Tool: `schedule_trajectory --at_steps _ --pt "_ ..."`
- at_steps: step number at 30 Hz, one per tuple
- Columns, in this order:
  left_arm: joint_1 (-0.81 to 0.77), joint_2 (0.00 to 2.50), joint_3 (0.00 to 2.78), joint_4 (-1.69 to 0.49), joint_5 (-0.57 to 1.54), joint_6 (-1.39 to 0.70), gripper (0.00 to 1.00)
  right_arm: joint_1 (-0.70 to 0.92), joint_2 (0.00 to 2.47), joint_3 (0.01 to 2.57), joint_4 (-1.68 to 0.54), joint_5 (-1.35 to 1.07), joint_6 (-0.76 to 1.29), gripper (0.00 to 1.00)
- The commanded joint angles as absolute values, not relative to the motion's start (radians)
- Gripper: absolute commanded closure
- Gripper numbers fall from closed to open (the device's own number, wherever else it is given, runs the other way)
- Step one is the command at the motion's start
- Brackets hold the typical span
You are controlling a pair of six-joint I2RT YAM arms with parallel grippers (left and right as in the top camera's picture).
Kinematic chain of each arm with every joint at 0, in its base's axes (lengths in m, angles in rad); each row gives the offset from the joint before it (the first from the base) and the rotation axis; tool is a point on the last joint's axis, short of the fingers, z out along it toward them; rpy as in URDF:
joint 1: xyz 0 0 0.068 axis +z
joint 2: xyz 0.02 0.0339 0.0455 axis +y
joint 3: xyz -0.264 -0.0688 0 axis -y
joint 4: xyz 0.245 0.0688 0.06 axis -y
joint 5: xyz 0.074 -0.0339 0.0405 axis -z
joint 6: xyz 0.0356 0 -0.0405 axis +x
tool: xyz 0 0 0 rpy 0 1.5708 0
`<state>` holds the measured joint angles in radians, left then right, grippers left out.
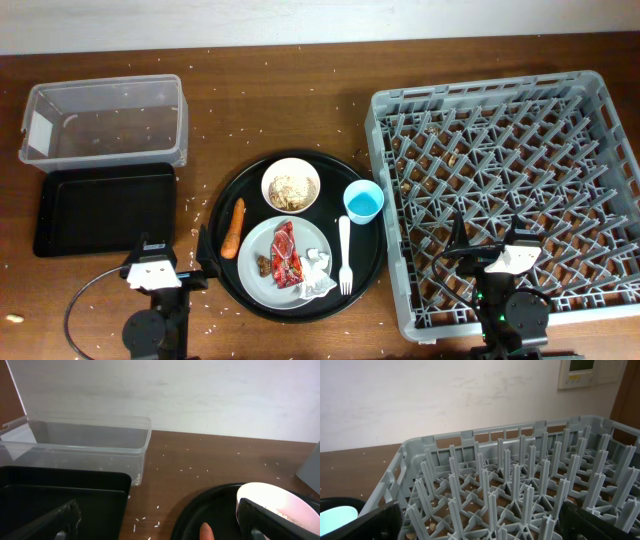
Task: Sort waste into correct bins and load items into the dishwasher rack
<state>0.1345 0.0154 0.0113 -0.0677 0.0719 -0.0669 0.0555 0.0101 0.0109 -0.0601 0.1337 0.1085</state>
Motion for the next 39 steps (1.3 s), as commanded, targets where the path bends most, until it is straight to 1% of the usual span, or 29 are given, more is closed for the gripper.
schedule_trajectory --at_steps 1,16,19,31,34,38,39 --pt "0.141 0.007 0.009 -0.073 0.086 -0.047 0.01 0.052 0.006 0.006 -0.068 0.139 0.112 0.02" --pt "0.141 0.007 0.009 -0.073 0.086 -0.047 0.01 0.052 0.006 0.006 -0.064 0.140 0.112 0.02" --pt "0.141 0.007 0.009 -0.083 0.011 -0.010 0.01 0.052 0.006 0.006 -0.064 0.139 0.112 0.02" --pt "0.141 0.007 0.009 -0.067 0.030 -0.010 0.01 0.052 0.006 0.006 -0.063 0.115 0.112 0.02" --pt "0.141 0.007 0.009 0.027 0.147 -0.010 0.01 0.052 0.006 0.006 -0.062 0.059 0.112 0.02" --pt "0.141 0.007 0.009 0.053 0.113 -0.006 0.01 0.052 0.006 0.022 0.023 -0.035 0.112 0.02" --pt "0.141 0.007 0.009 0.101 0.112 -0.006 0.01 0.052 0.006 0.045 0.037 -0.034 0.111 0.01"
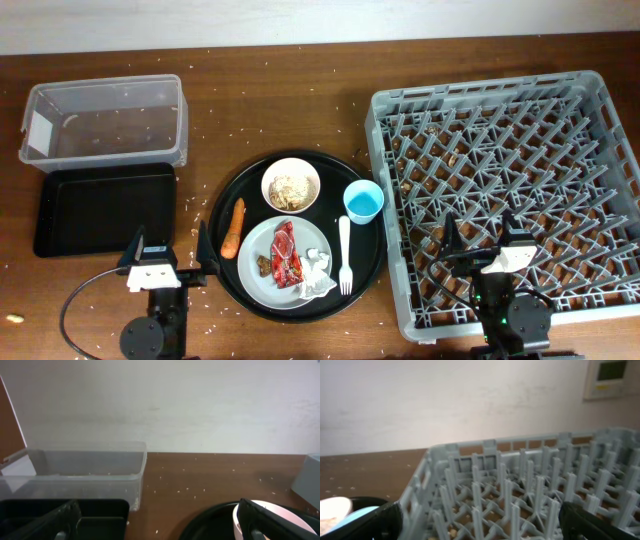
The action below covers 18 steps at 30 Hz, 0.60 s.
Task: Sort waste into correct bins and load items into the dishwasher rack
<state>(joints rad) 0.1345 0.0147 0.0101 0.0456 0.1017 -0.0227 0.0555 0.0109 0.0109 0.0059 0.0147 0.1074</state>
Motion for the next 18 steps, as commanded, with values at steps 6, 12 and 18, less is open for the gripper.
schedule_trajectory --at_steps 6,12,18 --pt "0.141 0.028 0.037 0.168 0.110 0.015 0.01 0.052 0.013 0.223 -0.036 -0.046 0.101 0.02" --pt "0.141 0.268 0.232 0.168 0.119 0.085 0.01 0.052 0.189 0.455 -0.157 -0.084 0.038 0.02" --pt "0.141 0.717 0.567 0.112 0.251 0.111 0.01 0.052 0.503 0.727 -0.323 -0.149 0.030 0.02"
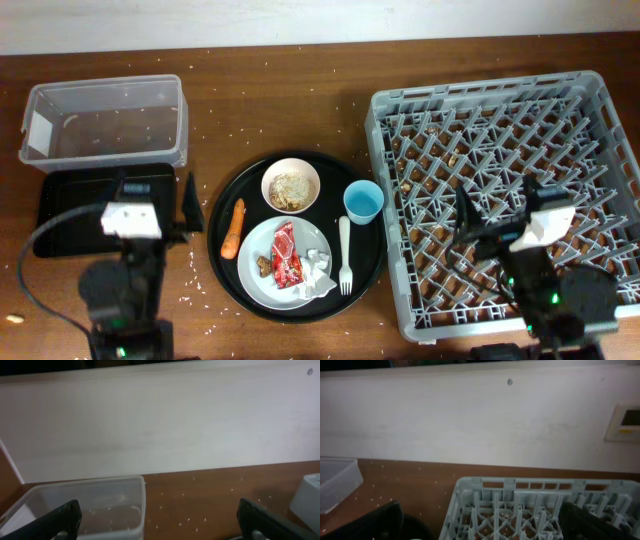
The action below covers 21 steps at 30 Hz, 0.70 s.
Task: Sort waste into correct bins and load items into the dishwasher rack
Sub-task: 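Move the left gripper to the white rice bowl and grasp its rim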
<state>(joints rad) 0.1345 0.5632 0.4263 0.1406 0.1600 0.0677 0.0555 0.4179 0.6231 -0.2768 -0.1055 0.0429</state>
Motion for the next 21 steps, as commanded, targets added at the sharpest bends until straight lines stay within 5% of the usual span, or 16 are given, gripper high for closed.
schedule_trajectory --at_steps 1,10,21 --pt "0.141 0.836 0.666 0.070 0.277 0.111 0.01 0.052 0.578 0.804 -0.395 -0.150 0.030 0.02" --pt "0.091 1.517 1.559 -0.778 0.285 0.237 0.01 0.052 0.992 1.148 -0.771 -0.151 -0.022 0.02" --pt "-0.118 1.679 1.573 -0.802 0.456 0.211 0.01 0.052 1.163 1.148 -0.887 -0.173 -0.022 0.02"
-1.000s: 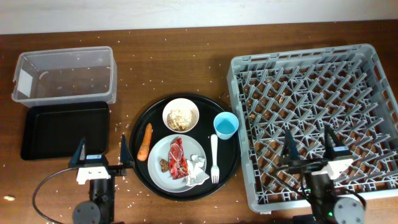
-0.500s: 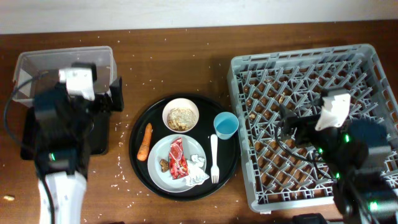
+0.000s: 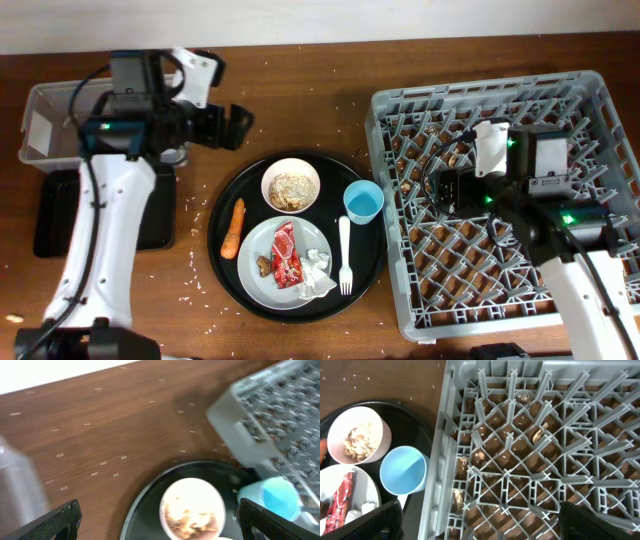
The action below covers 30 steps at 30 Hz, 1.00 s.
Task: Sort waste into correct bins and load items into the dishwasher rack
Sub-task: 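Move the left gripper to the white rice bowl and grasp its rim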
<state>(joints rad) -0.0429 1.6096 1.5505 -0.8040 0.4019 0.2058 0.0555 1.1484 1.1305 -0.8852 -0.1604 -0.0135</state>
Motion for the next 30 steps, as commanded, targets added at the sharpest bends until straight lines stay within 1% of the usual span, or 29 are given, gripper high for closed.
schedule_trajectory --at_steps 1,4,5,6,7,8,10,12,14,17,18,21,22,24,29,30 --pt "-0.151 1.708 1.573 -0.803 0.455 0.211 0.01 0.052 1.168 1.148 -0.887 -0.173 -0.022 0.02" --pt "-0.273 1.811 1.573 -0.818 0.355 0.211 0.02 0.052 1.168 1.148 -0.891 -0.173 -0.022 0.01" --pt "-0.309 1.834 1.573 -0.824 0.291 0.211 0.06 0.052 1.168 1.148 -0.894 -0.173 -0.022 0.01" --pt "-0.355 1.857 1.573 -0.825 0.207 0.211 0.18 0.052 1.168 1.148 -0.901 -0.173 -0.022 0.01" --pt "-0.394 1.874 1.573 -0.823 0.147 0.212 0.36 0.052 1.168 1.148 -0.903 -0.173 -0.022 0.00" --pt "-0.441 1.900 1.573 -0.823 0.083 0.211 0.48 0.052 1.168 1.148 -0.902 -0.173 -0.022 0.00" --pt "-0.493 1.945 1.573 -0.824 0.030 0.211 0.49 0.052 1.168 1.148 -0.902 -0.173 -0.022 0.01" --pt "-0.521 1.991 1.573 -0.825 0.021 0.210 0.51 0.052 1.168 1.148 -0.905 -0.173 -0.022 0.02" --pt "-0.537 2.039 1.573 -0.827 0.018 0.184 0.61 0.052 1.168 1.148 -0.913 -0.173 -0.022 0.02" --pt "-0.534 2.048 1.573 -0.825 0.010 0.107 0.75 0.052 1.168 1.148 -0.921 -0.173 -0.022 0.02" --pt "-0.534 2.048 1.571 -0.824 0.010 0.086 0.77 0.052 1.168 1.148 -0.921 -0.173 -0.022 0.02" --pt "-0.534 2.049 1.536 -0.825 0.010 0.059 0.79 0.052 1.168 1.148 -0.922 -0.173 -0.022 0.03" --pt "-0.534 2.049 1.522 -0.824 0.009 0.056 0.80 0.052 1.168 1.148 -0.922 -0.173 -0.022 0.03" --pt "-0.534 2.049 1.499 -0.825 0.010 0.054 0.87 0.052 1.168 1.148 -0.922 -0.173 -0.022 0.03" --pt "-0.534 2.049 1.459 -0.817 -0.014 0.052 0.91 0.052 1.168 1.148 -0.932 -0.173 -0.022 0.03" --pt "-0.534 2.049 1.459 -0.817 -0.024 0.052 0.94 0.052 1.168 1.148 -0.932 -0.173 -0.022 0.03"
